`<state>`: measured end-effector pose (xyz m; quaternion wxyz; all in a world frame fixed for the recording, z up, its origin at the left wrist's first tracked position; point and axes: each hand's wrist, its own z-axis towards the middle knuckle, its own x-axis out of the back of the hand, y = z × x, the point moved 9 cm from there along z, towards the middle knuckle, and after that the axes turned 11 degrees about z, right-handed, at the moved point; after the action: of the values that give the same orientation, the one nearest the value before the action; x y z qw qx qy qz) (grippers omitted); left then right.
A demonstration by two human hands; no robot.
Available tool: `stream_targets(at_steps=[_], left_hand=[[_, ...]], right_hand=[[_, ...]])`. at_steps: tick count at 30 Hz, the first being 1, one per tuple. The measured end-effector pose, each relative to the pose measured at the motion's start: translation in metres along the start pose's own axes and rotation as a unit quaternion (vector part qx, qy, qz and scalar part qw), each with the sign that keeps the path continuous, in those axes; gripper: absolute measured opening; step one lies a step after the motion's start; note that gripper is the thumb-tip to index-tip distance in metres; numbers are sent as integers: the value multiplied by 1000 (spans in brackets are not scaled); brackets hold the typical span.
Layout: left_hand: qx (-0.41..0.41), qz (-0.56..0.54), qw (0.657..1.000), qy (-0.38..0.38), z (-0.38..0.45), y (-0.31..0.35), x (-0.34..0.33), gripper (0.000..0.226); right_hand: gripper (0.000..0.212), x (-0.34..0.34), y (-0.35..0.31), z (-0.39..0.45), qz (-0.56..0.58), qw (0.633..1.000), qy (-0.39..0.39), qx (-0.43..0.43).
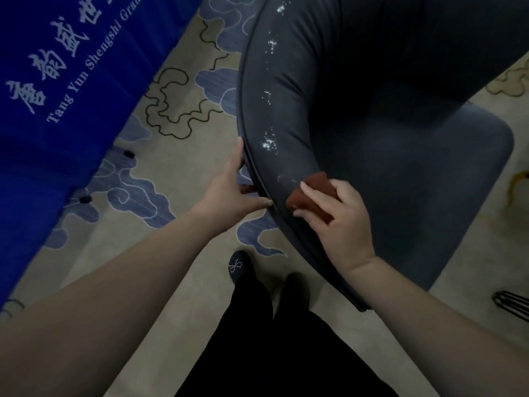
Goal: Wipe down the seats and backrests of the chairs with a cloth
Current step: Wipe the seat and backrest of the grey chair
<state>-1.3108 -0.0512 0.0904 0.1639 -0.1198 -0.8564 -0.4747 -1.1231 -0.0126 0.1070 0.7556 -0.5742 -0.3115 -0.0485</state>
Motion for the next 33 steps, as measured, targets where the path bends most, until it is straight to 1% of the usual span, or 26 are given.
stream_targets(at_steps=[5,8,10,13,14,17,19,23,26,29,31,33], left_hand=[[-6,9,1000,-3,5,3,2,124],[-7,10,1000,-11,9,3,4,124],[-7,7,1000,-16,12,2,6,125],[-11,-1,1000,-17,14,2,7,127],[-12,-3,1000,-20,15,2,7,126],[-16,2,1000,-23,18,1,9,125],[-21,4,999,-25,23,1,12,124],[-30,5,999,-34,33,5,22,125],[-51,21,998,-37,39,9,26,126],[-66,53,996,-32,44,11,31,125],[-67,61,995,-31,46,12,33,127],[-70,62,995,-35,48,12,35,127]], right_hand=[[38,-27,-19,44,26,1000,-9,6],[34,-16,-5,42,46,997,35,-46],[31,-7,-7,24,35,997,57,-37],[30,-24,-23,28,26,1000,15,2],[29,-29,-24,40,29,999,11,-7],[27,-26,-8,73,45,995,49,-79],[27,-17,2,68,33,992,64,-99],[27,-24,-14,42,25,997,37,-67],[25,-40,-27,77,7,999,17,-51],[26,-39,-23,93,3,997,36,-66],[26,-32,-19,75,-14,996,53,-66],[26,-33,-24,60,-22,997,51,-48]])
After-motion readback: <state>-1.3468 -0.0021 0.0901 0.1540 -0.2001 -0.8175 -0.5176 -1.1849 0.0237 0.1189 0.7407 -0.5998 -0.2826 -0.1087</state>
